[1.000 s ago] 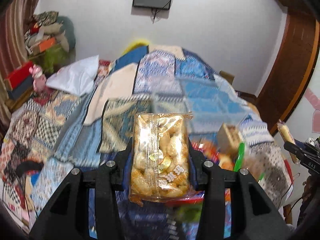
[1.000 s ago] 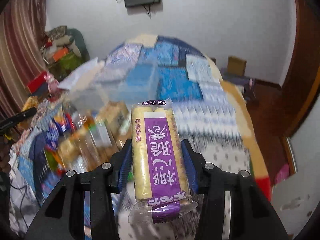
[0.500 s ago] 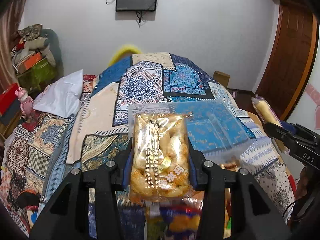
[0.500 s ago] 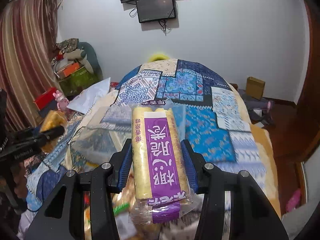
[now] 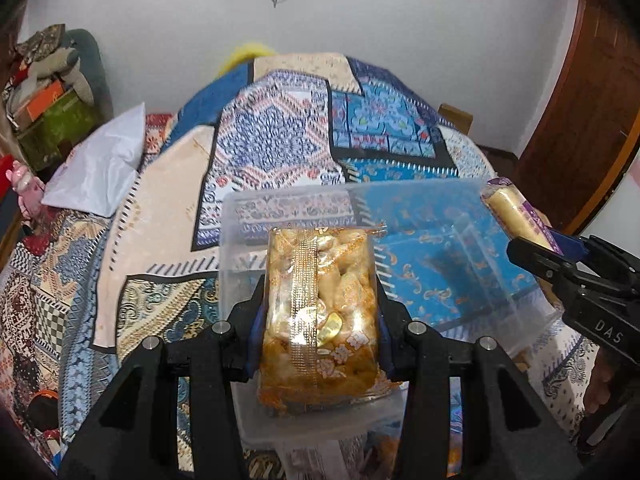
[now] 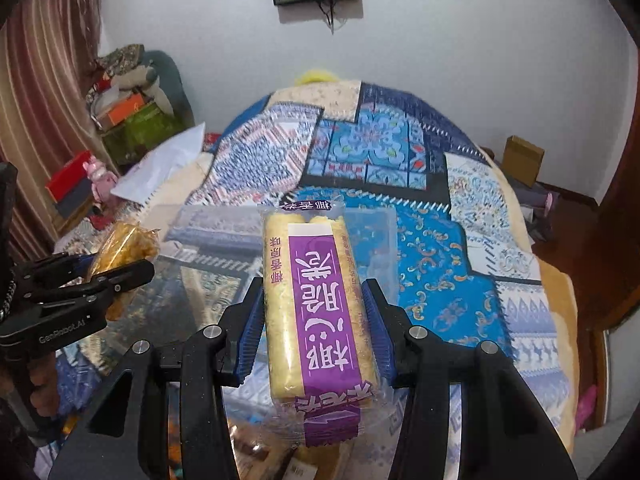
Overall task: Organize snacks
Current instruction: 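Lift both snacks and lower them into the clear box, opening both tools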
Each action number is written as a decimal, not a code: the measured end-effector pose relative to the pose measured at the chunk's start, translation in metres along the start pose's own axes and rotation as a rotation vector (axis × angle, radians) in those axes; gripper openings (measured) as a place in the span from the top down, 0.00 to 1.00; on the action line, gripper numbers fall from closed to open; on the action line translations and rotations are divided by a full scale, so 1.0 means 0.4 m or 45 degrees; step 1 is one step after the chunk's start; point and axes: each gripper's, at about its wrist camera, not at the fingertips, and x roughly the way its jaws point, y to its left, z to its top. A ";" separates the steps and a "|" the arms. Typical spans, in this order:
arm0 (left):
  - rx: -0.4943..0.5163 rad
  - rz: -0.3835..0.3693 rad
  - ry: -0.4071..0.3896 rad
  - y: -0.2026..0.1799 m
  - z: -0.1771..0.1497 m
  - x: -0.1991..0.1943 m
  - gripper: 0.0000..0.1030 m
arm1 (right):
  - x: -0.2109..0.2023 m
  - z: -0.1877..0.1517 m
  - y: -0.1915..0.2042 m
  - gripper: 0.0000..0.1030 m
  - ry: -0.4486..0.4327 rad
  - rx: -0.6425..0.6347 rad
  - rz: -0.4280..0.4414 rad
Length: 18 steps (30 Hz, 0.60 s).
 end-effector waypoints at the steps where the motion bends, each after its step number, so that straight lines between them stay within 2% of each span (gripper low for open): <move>1: 0.005 -0.010 0.015 -0.003 0.001 0.012 0.57 | 0.008 0.002 0.001 0.57 0.010 -0.004 -0.006; 5: 0.036 -0.018 0.061 -0.013 -0.001 0.044 0.57 | 0.040 -0.004 0.011 0.58 0.059 -0.038 -0.024; 8: 0.053 -0.014 0.070 -0.017 -0.002 0.053 0.57 | 0.056 -0.005 0.019 0.64 0.092 -0.063 -0.012; 13: 0.036 0.006 0.076 -0.011 0.002 0.056 0.56 | 0.062 -0.007 0.022 0.64 0.113 -0.060 0.008; 15: 0.029 0.006 0.066 -0.009 0.003 0.044 0.45 | 0.052 -0.010 0.023 0.64 0.108 -0.060 0.010; 18: 0.029 0.008 0.024 -0.011 0.003 0.009 0.41 | 0.034 -0.010 0.026 0.64 0.101 -0.062 0.013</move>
